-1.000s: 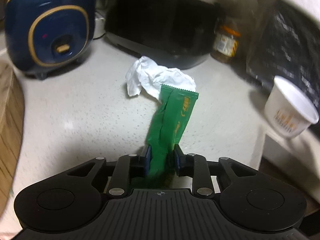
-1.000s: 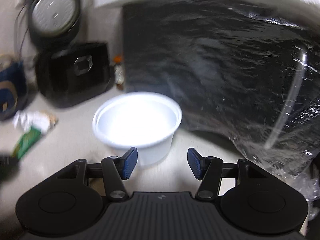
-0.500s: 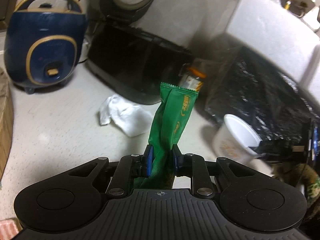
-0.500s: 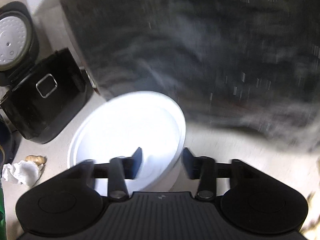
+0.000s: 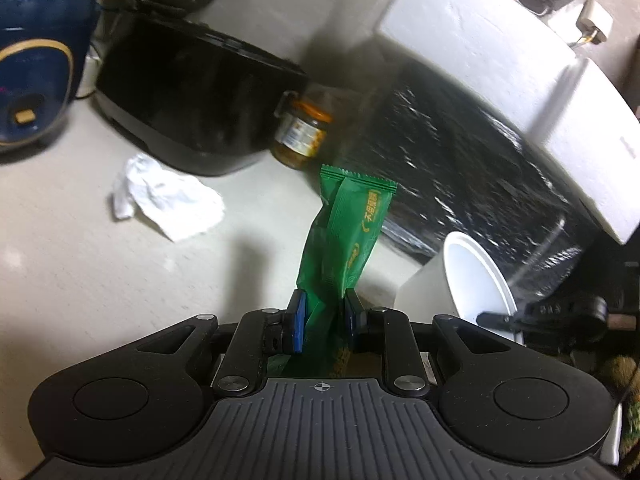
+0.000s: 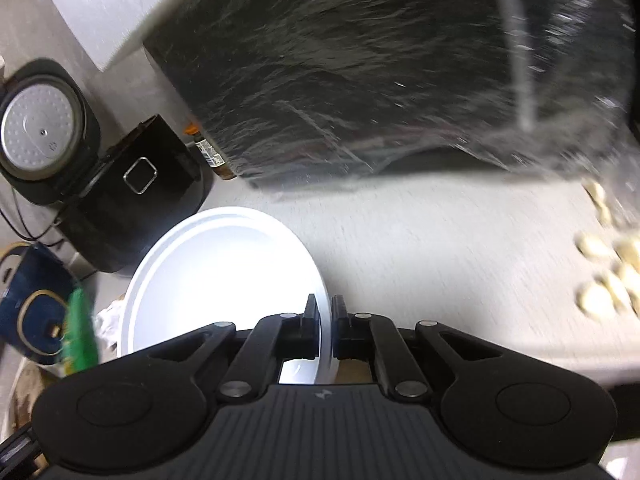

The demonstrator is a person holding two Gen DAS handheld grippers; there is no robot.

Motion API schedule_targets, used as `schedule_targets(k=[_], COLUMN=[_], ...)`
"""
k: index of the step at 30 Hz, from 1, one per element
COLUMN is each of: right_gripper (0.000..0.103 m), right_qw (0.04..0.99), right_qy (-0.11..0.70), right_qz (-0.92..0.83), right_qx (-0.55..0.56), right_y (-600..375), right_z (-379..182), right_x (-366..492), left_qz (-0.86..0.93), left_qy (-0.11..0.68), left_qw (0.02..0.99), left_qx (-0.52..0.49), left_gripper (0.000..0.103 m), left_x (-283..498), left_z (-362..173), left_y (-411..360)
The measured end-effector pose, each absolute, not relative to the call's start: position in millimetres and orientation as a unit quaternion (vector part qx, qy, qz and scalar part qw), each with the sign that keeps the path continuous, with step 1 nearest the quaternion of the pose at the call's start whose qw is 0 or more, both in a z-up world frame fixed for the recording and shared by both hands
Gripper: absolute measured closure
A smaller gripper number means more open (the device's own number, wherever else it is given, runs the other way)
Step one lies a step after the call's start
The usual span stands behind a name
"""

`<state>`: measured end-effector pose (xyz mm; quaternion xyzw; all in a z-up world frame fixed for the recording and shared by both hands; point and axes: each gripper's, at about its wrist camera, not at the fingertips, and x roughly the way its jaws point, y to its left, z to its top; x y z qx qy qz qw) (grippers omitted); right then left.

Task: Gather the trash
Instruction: 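Grasp the green packet with the left gripper while the right gripper grasps the white bowl rim, then carry packet and bowl down into the bin and open both grippers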

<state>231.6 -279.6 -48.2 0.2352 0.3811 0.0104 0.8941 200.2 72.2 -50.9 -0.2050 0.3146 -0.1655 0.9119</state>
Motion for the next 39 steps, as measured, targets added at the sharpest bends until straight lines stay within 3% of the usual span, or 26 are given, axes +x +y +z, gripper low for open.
schedule_targets(k=[5, 11, 15, 24, 27, 30, 33, 39], right_gripper=[0.098, 0.098, 0.098, 0.097, 0.095, 0.093, 0.091, 0.084], right_qw=[0.896, 0.883, 0.861, 0.773, 0.772, 0.733, 0.724, 0.747], right_qy=[0.383, 0.429, 0.488, 0.605, 0.597, 0.658, 0.669, 0.645], right_qz=[0.020, 0.042, 0.033, 0.038, 0.059, 0.025, 0.015, 0.042], right_qx=[0.224, 0.183, 0.142, 0.189, 0.210, 0.169, 0.166, 0.158], right_y=[-294.7, -320.6, -323.2, -294.9, -285.5, -281.8, -298.0, -333.2], right_z=[-51.3, -110.4, -186.3, -413.7, -465.7, -510.9, -509.0, -429.4], right_x=[190.7, 152.2, 143.3, 168.7, 179.9, 188.2, 180.5, 151.8], left_qz=[-0.163, -0.157, -0.151, -0.092, -0.058, -0.023, -0.012, -0.027], left_qy=[0.303, 0.349, 0.390, 0.511, 0.528, 0.543, 0.551, 0.603], left_qw=[0.918, 0.903, 0.884, 0.823, 0.815, 0.804, 0.792, 0.740], left_qx=[-0.198, -0.194, -0.207, -0.230, -0.230, -0.241, -0.264, -0.297], left_gripper=[0.079, 0.079, 0.079, 0.080, 0.080, 0.080, 0.080, 0.079], left_x=[179.2, 143.3, 121.4, 78.2, 65.0, 58.5, 60.2, 88.1], left_z=[-42.5, -60.6, -90.5, -217.8, -238.1, -254.3, -264.0, -291.3], left_y=[56.9, 26.7, 3.5, -21.8, -11.5, -1.1, 1.8, -23.8])
